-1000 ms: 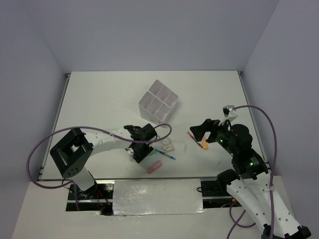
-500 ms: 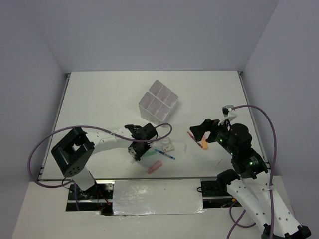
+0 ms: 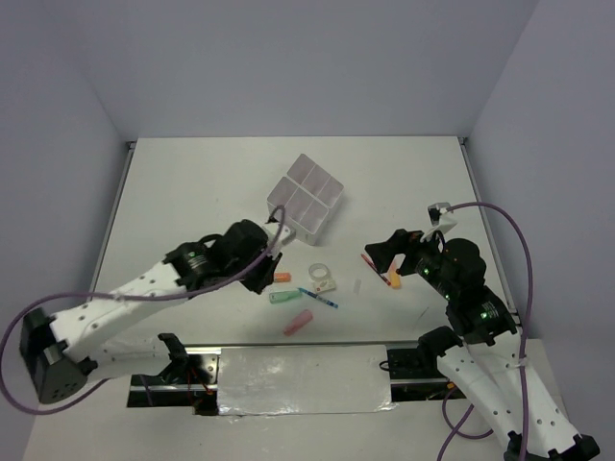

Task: Sort the stationery into containers
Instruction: Pick up the pen cap from the center of the board.

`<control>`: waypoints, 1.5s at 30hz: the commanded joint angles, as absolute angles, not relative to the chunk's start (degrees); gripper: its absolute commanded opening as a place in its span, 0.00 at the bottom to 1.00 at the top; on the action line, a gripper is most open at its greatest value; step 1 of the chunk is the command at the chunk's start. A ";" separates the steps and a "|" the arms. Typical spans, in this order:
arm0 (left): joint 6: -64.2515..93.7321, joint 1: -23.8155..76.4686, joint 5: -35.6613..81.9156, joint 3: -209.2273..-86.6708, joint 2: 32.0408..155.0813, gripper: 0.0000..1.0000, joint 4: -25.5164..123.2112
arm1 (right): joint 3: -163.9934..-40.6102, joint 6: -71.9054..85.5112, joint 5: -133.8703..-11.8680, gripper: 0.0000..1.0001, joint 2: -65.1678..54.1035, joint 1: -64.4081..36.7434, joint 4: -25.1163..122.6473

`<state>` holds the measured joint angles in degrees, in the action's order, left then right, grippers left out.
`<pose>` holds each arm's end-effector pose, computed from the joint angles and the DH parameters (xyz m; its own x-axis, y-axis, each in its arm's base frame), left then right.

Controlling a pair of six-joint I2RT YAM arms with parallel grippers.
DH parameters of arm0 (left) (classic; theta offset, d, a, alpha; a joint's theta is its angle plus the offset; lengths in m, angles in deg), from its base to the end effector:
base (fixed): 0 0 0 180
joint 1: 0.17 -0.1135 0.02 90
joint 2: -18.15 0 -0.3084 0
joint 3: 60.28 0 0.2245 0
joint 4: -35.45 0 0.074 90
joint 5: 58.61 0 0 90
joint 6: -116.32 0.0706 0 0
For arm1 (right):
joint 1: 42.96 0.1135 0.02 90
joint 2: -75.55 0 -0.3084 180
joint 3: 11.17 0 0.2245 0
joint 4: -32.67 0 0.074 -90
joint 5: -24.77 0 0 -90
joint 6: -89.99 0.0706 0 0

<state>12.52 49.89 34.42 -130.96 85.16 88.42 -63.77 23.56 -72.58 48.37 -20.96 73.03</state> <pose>0.1427 -0.1646 0.3022 -0.6500 0.4053 -0.6428 0.6060 0.7869 -0.1166 0.0778 0.0412 0.3136 -0.4135 0.2607 -0.8724 -0.3500 0.8390 0.4166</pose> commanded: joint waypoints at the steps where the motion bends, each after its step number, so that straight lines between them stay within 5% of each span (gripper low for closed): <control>1: 10.42 50.01 31.83 -135.27 74.79 0.00 83.68 | -66.13 23.98 -76.89 1.00 49.70 -20.55 69.28; 6: 5.50 50.28 29.02 -136.95 68.87 0.00 71.74 | -63.24 25.98 -93.50 0.99 49.10 -20.29 59.44; 9: -1.35 50.28 29.28 -135.55 66.94 0.00 63.63 | -62.44 28.46 -91.87 0.94 47.96 -17.22 55.56; 16: -27.52 50.28 39.74 -127.47 62.63 0.00 47.97 | -74.03 15.12 -67.73 0.81 37.68 9.39 58.80; 20: -38.35 50.28 47.97 -129.20 62.27 0.00 57.16 | -76.24 8.17 -56.36 0.77 31.27 18.73 56.53; 24: -44.42 50.28 49.85 -131.85 63.68 0.00 64.83 | -80.62 9.91 -55.92 0.69 25.29 18.83 56.43; 45: -44.17 50.37 49.41 -133.87 65.97 0.00 67.12 | -88.72 14.05 -60.57 0.58 13.59 20.32 54.59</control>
